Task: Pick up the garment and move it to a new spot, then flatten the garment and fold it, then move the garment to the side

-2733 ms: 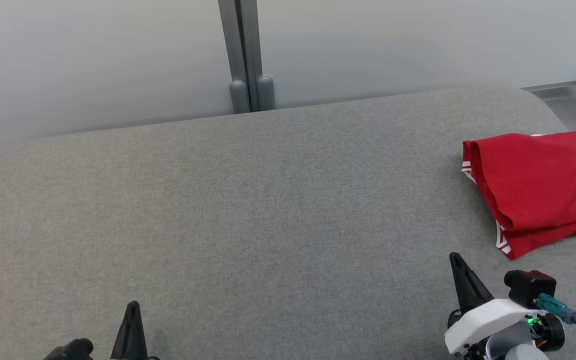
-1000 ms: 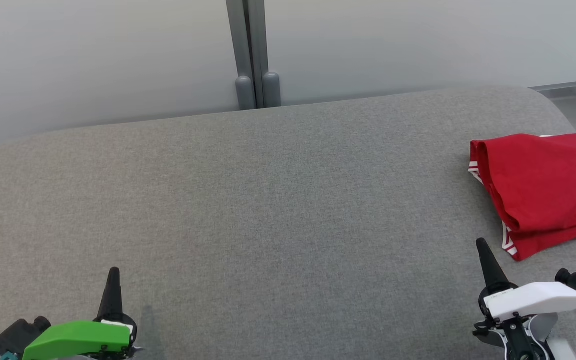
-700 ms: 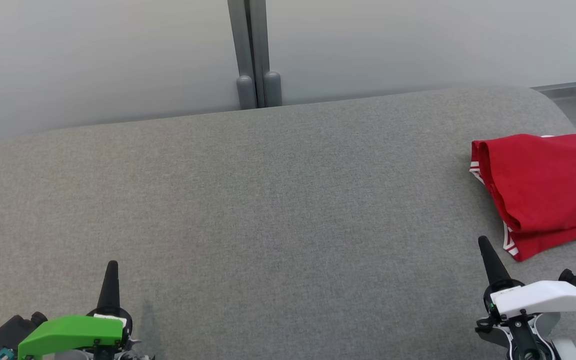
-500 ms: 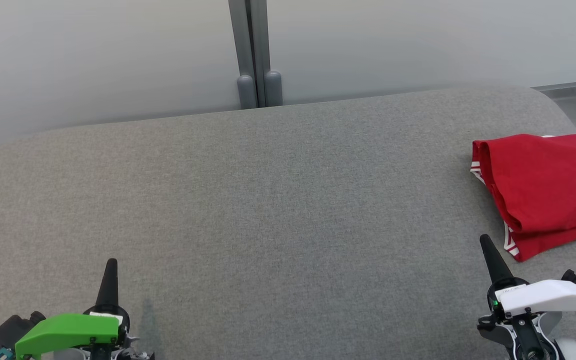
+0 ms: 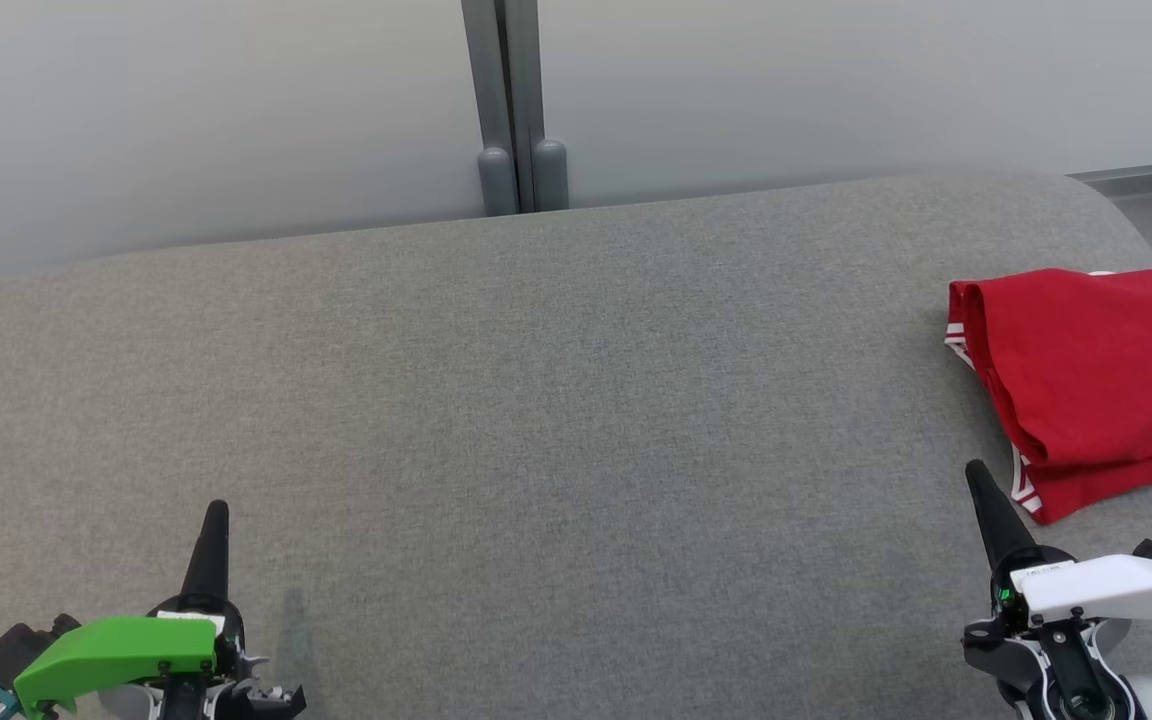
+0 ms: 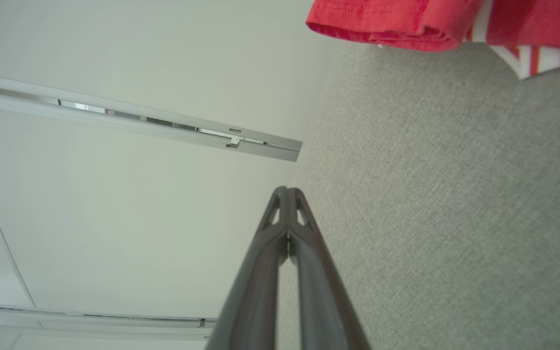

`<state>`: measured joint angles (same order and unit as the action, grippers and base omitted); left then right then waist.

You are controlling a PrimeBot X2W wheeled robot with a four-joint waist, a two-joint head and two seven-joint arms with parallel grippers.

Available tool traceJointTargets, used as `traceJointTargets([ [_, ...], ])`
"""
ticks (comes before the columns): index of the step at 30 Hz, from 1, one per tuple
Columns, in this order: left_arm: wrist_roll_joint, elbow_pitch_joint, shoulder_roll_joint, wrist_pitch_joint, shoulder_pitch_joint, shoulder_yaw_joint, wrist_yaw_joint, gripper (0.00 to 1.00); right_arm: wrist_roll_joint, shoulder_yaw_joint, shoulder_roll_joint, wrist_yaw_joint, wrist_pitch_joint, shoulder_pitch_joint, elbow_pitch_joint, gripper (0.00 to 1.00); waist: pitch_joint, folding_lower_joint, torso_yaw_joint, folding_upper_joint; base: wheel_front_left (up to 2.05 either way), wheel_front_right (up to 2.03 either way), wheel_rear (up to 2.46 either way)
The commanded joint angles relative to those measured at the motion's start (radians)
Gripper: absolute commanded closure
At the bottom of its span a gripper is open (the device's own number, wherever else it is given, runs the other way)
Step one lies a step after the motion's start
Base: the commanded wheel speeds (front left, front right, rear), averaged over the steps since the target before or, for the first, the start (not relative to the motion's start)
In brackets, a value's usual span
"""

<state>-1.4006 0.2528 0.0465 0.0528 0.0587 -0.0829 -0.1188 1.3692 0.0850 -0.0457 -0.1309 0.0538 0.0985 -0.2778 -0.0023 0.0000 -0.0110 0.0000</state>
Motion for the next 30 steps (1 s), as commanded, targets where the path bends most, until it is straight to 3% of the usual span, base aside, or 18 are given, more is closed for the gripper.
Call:
traceJointTargets([
  [1, -0.023, -0.008, 0.005, 0.007, 0.026, -0.006, -0.006, 1.0, 0.023, 0.005, -0.006, 0.0, 0.006, 0.015, 0.012, 1.0, 0.0, 0.0, 0.001, 0.0, 0.0, 0.0, 0.0],
  [30, -0.204, -0.009, 0.006, 0.061, 0.058, -0.033, -0.014, 1.0, 0.233, 0.03, -0.007, 0.0, 0.061, 0.013, 0.035, 1.0, 0.005, 0.0, 0.01, 0.0, 0.0, 0.0, 0.0],
])
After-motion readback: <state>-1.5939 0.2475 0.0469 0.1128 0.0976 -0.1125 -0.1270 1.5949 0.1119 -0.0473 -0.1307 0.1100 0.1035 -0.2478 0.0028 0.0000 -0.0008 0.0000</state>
